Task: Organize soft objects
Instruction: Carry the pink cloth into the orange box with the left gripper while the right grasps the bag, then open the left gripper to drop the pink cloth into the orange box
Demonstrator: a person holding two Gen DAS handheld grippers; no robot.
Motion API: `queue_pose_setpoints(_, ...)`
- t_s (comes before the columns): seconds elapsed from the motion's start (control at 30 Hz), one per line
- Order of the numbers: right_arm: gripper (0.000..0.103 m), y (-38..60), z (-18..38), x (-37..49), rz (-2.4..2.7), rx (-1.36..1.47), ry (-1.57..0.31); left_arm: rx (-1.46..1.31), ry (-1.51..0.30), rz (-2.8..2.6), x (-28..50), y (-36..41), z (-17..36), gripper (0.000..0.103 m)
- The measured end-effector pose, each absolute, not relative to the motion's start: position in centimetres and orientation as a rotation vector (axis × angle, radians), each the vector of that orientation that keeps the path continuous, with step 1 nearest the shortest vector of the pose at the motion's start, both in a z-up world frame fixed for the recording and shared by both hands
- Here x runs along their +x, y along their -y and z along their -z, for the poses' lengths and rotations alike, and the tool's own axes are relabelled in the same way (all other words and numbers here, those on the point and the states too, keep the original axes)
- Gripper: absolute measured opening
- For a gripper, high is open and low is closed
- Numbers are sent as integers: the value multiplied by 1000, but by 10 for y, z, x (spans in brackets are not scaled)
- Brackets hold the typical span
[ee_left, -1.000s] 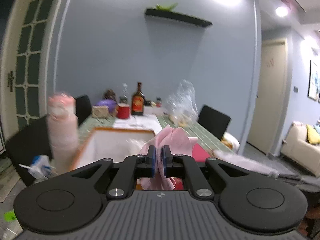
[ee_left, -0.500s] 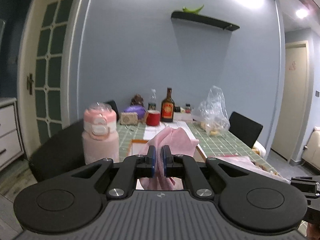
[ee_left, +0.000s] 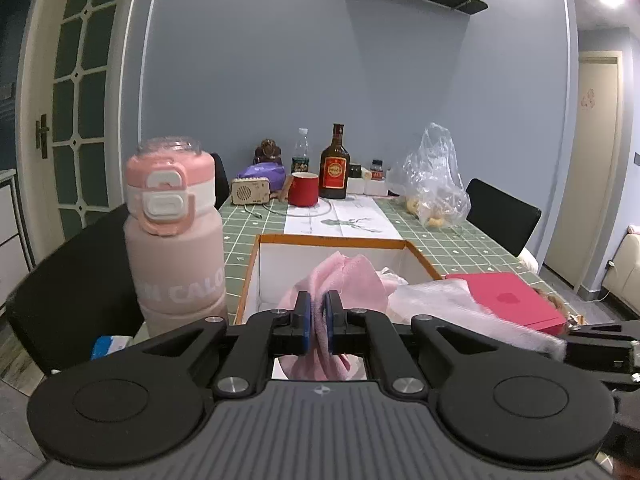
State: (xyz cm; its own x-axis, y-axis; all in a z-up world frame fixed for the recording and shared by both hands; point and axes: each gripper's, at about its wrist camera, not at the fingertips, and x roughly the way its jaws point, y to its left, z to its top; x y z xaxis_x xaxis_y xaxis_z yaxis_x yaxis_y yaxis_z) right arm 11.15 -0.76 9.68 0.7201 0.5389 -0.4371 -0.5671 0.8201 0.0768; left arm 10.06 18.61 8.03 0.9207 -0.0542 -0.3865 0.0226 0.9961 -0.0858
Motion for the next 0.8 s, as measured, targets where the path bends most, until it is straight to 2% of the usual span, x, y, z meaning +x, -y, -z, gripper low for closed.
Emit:
queue_pose_setpoints(0.37,1,-13,-75,136,-614,-99,-532,-70,-480,13,119,-191,-61,8)
queue_pose_setpoints(0.47,9,-15,-73,140,-605,-96,-533,-65,-485,16,119,-192,-60,12)
queue_pose_setpoints(0.5,12,-15,-72,140,-600,-92,-526,-62,-479,15,119,-192,-60,22)
queue_pose_setpoints(0.53,36,-14,-73,140,-593,-84,-515,-55,-466,15,117,-192,-60,31)
queue_pose_setpoints(0.57,61,-13,-74,138,-578,-76,-496,-47,-447,17,116,-191,-60,61)
queue_pose_setpoints(0.6,68,-10,-75,133,-562,-72,-466,-43,-428,13,113,-190,-61,87)
queue_pose_setpoints(0.63,69,-9,-78,128,-557,-81,-437,-40,-408,12,109,-189,-63,90)
queue_pose_setpoints(0.8,75,-3,-86,117,-546,-99,-388,-47,-383,-3,102,-190,-70,90)
